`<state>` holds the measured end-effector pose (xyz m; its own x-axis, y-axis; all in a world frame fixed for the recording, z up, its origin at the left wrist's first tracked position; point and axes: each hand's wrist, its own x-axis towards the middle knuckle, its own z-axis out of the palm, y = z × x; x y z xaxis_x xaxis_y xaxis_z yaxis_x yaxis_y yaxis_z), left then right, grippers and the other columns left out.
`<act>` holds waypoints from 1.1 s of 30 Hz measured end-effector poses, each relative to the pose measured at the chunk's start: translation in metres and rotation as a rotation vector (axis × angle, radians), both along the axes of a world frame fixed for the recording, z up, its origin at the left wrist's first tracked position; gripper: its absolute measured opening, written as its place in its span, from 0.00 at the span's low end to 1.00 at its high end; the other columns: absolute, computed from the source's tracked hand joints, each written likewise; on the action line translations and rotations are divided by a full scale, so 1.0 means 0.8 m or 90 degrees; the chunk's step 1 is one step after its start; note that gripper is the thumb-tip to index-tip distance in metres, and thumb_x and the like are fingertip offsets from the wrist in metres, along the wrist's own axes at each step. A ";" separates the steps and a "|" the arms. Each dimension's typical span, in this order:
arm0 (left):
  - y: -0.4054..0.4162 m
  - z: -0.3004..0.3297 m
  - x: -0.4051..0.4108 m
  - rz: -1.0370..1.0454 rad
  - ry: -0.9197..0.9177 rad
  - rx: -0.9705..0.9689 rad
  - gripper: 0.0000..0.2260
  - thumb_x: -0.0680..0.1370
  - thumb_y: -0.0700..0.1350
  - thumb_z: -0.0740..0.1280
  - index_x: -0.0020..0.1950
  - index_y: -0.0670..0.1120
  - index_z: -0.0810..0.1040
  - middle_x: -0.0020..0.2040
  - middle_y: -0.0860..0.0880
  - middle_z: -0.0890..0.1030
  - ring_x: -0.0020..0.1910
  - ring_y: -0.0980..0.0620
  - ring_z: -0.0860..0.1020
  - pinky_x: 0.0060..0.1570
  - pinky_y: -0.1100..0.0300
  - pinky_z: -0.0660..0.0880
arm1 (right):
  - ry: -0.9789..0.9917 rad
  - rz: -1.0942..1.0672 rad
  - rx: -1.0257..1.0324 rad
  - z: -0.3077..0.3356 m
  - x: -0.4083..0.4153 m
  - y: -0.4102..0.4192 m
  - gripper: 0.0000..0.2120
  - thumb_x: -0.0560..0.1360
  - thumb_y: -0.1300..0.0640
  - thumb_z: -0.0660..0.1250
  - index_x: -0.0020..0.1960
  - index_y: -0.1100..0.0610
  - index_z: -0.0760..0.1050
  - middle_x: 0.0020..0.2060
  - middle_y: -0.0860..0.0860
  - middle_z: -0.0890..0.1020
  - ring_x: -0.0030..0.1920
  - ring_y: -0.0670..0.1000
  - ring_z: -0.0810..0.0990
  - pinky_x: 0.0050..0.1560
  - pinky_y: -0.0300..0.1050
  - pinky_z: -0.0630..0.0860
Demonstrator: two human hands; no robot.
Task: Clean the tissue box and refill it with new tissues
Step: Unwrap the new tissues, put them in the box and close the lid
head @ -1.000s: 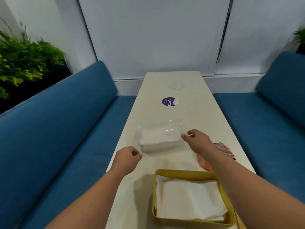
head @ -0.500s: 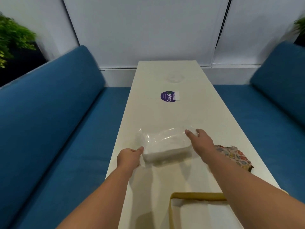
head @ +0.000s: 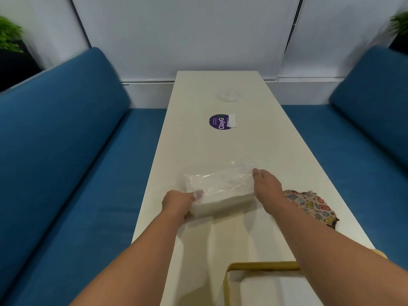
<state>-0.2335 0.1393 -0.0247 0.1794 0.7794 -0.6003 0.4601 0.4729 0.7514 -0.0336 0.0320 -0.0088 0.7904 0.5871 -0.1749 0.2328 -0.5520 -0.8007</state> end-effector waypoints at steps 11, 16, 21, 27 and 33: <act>0.011 0.002 -0.024 0.002 -0.047 -0.044 0.20 0.62 0.45 0.81 0.47 0.37 0.78 0.39 0.42 0.79 0.36 0.43 0.77 0.47 0.39 0.80 | -0.042 -0.050 0.018 -0.007 0.003 0.003 0.18 0.83 0.52 0.51 0.44 0.60 0.73 0.36 0.50 0.74 0.40 0.52 0.70 0.41 0.45 0.64; 0.014 0.013 -0.057 0.033 -0.040 -0.017 0.15 0.68 0.43 0.79 0.45 0.38 0.76 0.39 0.42 0.82 0.34 0.44 0.80 0.39 0.52 0.80 | -0.052 -0.047 0.014 -0.007 0.000 0.005 0.20 0.84 0.51 0.50 0.46 0.62 0.74 0.37 0.52 0.75 0.42 0.54 0.71 0.43 0.46 0.65; 0.003 0.017 -0.062 0.014 -0.042 -0.011 0.16 0.68 0.44 0.79 0.45 0.38 0.75 0.39 0.42 0.81 0.33 0.44 0.79 0.37 0.51 0.80 | -0.055 -0.035 0.017 -0.007 -0.006 0.006 0.21 0.84 0.51 0.50 0.46 0.65 0.73 0.36 0.52 0.73 0.38 0.51 0.69 0.40 0.46 0.64; -0.008 0.015 -0.047 -0.063 0.134 0.176 0.23 0.65 0.56 0.78 0.45 0.46 0.69 0.41 0.51 0.74 0.38 0.48 0.77 0.34 0.58 0.72 | -0.058 -0.024 0.020 -0.008 -0.008 0.006 0.20 0.84 0.51 0.50 0.44 0.62 0.73 0.35 0.51 0.74 0.39 0.51 0.70 0.41 0.46 0.64; -0.007 0.013 -0.030 -0.266 0.264 0.557 0.20 0.69 0.65 0.71 0.28 0.53 0.70 0.33 0.56 0.73 0.42 0.49 0.73 0.42 0.57 0.67 | -0.055 -0.010 0.020 -0.007 -0.006 0.003 0.19 0.83 0.50 0.51 0.43 0.60 0.73 0.36 0.51 0.75 0.37 0.49 0.70 0.39 0.46 0.66</act>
